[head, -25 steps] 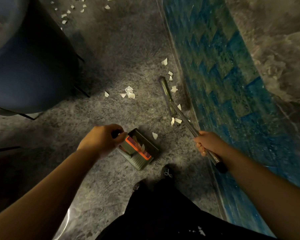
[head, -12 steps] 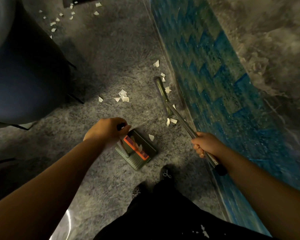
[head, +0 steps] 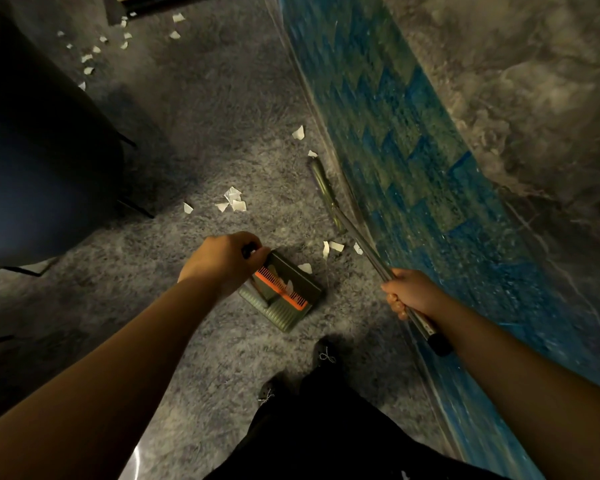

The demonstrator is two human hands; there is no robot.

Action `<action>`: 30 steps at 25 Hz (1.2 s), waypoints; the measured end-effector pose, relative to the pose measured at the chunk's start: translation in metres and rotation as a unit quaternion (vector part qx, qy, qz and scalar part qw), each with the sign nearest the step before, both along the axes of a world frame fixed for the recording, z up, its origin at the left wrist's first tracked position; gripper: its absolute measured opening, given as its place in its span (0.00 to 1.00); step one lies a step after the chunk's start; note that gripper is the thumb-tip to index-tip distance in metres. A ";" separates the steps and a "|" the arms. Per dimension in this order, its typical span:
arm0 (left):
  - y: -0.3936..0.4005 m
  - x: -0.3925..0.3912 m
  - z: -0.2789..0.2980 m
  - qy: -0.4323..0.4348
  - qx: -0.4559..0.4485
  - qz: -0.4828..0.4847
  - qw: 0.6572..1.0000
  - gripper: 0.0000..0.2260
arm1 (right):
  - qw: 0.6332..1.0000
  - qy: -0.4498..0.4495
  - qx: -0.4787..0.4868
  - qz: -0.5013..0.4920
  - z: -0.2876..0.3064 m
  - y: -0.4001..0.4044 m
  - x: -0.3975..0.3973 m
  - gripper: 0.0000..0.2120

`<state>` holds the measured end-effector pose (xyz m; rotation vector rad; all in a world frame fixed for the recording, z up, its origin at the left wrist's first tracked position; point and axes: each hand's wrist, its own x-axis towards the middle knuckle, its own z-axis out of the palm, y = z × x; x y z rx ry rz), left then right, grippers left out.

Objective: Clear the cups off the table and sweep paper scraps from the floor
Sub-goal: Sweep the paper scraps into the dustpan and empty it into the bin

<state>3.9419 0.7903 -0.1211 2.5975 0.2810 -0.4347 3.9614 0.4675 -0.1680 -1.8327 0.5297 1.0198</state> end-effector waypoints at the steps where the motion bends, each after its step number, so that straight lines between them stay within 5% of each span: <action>1: -0.001 0.002 0.000 -0.001 0.004 -0.004 1.000 0.07 | 1.000 -0.002 -0.005 -0.002 -0.003 -0.001 0.003 0.04; 13: 0.004 0.007 -0.004 -0.030 0.018 -0.017 0.999 0.08 | 0.995 0.084 -0.043 -0.022 -0.075 0.012 0.028 0.03; 21: 0.005 0.001 -0.007 -0.033 0.024 -0.023 0.999 0.09 | 0.977 0.196 0.051 -0.064 -0.076 0.039 -0.011 0.06; 30: 0.009 -0.013 -0.008 -0.015 0.014 -0.010 1.000 0.09 | 0.994 0.103 0.034 0.020 -0.057 0.035 -0.002 0.05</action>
